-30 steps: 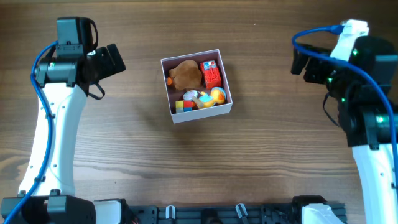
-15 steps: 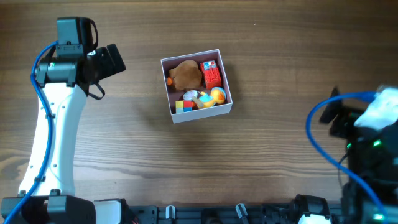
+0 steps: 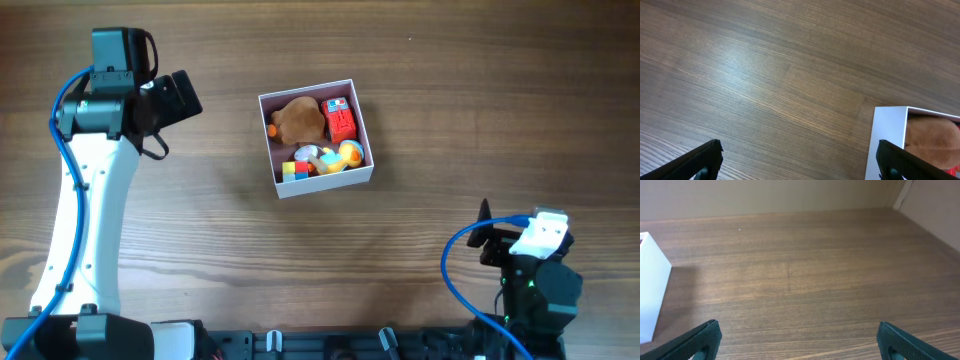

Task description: Pack container

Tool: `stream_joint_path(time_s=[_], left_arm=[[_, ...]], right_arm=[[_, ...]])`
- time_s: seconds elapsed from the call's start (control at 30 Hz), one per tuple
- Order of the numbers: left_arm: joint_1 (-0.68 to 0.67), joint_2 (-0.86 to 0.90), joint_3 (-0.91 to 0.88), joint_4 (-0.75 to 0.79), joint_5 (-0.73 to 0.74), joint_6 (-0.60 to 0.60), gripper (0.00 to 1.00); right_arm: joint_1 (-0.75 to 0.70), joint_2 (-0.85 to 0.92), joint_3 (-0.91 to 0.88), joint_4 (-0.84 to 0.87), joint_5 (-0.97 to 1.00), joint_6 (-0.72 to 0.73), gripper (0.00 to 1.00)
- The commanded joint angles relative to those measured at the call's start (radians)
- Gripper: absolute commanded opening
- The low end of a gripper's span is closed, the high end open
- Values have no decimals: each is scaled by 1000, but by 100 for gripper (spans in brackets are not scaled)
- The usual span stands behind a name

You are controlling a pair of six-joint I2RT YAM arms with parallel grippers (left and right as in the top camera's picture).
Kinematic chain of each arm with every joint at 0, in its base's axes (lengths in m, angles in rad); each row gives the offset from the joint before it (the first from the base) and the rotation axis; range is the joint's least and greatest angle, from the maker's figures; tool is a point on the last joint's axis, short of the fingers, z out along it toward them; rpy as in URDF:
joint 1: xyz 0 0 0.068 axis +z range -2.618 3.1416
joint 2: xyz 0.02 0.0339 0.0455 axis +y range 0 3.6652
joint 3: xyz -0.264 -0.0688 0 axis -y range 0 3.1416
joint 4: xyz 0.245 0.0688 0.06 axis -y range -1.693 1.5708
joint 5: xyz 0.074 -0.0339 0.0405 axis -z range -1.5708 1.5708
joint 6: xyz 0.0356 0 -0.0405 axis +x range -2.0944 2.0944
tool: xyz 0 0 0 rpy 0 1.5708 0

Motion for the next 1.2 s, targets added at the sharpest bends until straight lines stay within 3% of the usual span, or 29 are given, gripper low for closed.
stream_joint_path(time_s=[0.0,0.9,1.17], left_arm=[[5,3,1,0,-2,-9,100],[4,3,1,-1,-2,-9,100],[-45,-187,-3,-1,-30,3,100]], right_arm=[[-5,-33,-35,5,-21,-9,100],[-5,-31,-96,-1,-20,2,100],[-5,-31,-96,-1,-20,2,100]])
